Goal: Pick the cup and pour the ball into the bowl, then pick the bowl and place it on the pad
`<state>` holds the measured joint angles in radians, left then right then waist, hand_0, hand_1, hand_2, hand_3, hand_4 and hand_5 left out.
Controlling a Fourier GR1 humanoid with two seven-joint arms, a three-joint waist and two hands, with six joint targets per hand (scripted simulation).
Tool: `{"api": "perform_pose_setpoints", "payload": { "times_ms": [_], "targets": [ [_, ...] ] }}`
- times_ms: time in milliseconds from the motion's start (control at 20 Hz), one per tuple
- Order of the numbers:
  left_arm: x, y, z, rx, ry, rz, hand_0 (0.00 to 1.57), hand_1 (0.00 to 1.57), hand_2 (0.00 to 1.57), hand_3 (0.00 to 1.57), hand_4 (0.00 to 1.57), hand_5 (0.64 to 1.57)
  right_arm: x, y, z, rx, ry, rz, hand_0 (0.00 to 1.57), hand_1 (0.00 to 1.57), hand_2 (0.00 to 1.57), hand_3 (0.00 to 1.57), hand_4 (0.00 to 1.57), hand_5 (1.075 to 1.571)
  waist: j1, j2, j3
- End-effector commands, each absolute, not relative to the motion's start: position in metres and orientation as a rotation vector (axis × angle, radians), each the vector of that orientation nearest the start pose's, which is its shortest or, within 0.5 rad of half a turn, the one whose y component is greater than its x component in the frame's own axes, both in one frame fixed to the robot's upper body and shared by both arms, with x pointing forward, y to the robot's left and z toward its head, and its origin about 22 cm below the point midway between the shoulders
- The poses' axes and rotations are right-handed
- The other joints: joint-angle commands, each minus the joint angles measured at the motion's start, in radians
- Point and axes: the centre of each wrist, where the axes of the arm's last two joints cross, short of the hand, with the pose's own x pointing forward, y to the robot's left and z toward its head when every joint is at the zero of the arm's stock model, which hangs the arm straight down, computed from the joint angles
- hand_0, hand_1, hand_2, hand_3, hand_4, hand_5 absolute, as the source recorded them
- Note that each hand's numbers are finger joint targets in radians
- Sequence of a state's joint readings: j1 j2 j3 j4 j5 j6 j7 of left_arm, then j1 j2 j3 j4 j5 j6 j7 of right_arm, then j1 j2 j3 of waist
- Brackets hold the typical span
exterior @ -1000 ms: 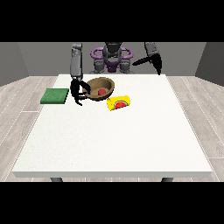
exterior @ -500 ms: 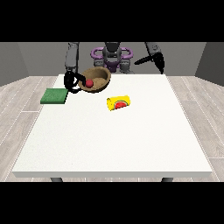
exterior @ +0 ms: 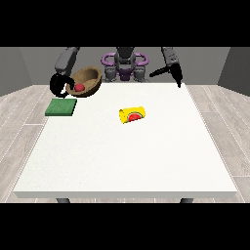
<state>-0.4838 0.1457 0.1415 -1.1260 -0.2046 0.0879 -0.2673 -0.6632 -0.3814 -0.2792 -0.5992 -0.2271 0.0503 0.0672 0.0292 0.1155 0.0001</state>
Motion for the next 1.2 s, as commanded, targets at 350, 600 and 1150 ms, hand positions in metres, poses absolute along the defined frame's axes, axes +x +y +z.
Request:
{"api": "perform_pose_setpoints", "payload": {
  "times_ms": [350, 600, 1150],
  "targets": [
    [0.369, 0.209, 0.064, 0.355, -2.088, -0.237, 0.0, 0.0, 0.0, 0.0, 0.0, 1.565, 0.362, -0.439, 0.066, -0.046, -1.443, -0.263, 1.57, 1.57, 1.57, 1.57, 1.05, 1.561, -0.001, 0.234, 0.0013],
    [0.367, 0.193, 0.096, 0.362, -2.224, -0.278, 0.0, 0.0, 0.0, 0.0, 0.0, 1.564, 0.35, -0.474, 0.085, -0.12, -1.568, -0.312, 1.57, 1.57, 1.57, 1.34, 1.01, 1.567, 0.051, 0.373, 0.0023],
    [0.337, 0.188, 0.135, 0.398, -2.304, -0.248, 0.0, 0.0, 0.0, 0.0, 0.0, 1.564, 0.319, -0.53, 0.118, -0.246, -1.637, -0.245, 1.57, 1.57, 1.57, 0.34, 1.03, 1.571, 0.02, 0.434, 0.0027]
  ]
}}
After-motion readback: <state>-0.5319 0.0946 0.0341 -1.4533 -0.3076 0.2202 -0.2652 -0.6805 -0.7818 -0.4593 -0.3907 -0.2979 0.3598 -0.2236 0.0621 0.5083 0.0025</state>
